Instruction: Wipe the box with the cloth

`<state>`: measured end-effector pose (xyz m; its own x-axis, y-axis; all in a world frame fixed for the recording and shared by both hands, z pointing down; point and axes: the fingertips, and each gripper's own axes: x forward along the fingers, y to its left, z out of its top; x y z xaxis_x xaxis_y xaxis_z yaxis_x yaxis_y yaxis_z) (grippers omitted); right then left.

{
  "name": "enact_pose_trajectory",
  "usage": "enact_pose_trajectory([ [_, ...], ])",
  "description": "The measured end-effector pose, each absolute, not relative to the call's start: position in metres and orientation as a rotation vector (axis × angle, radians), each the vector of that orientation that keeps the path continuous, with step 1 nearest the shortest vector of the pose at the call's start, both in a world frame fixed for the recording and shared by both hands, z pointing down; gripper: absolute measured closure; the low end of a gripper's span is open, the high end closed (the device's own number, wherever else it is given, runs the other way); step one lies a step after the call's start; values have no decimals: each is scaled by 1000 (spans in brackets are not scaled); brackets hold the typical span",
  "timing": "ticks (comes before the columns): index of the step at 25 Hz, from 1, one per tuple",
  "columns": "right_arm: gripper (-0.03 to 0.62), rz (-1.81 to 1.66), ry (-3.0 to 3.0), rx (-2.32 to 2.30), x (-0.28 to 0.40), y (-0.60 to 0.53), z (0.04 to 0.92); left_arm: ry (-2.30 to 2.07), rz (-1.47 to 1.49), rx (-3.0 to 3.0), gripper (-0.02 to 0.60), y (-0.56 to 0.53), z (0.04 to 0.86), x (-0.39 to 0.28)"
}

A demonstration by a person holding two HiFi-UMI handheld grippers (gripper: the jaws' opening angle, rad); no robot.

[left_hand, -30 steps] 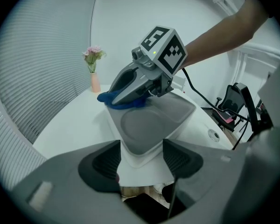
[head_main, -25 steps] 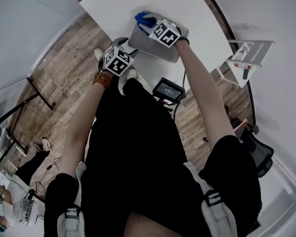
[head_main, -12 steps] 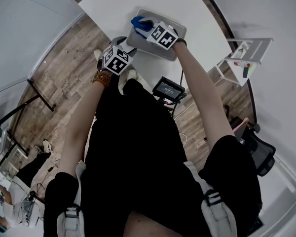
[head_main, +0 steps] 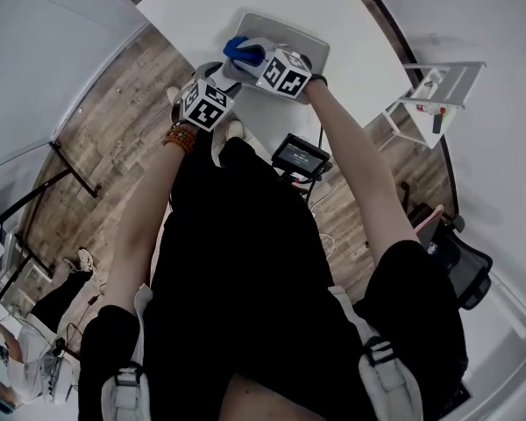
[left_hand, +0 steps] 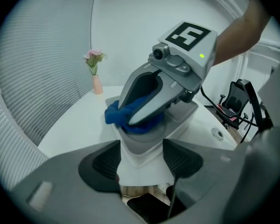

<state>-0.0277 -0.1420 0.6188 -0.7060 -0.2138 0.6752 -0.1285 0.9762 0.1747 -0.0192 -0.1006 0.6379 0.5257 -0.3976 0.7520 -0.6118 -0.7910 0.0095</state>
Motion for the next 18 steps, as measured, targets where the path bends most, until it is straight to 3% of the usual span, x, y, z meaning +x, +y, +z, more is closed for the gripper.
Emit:
enact_pose_trajectory([
  [18,499,44,-2303,34,-41,-98,631,-898,1118,2486,184,-103,642,-24],
])
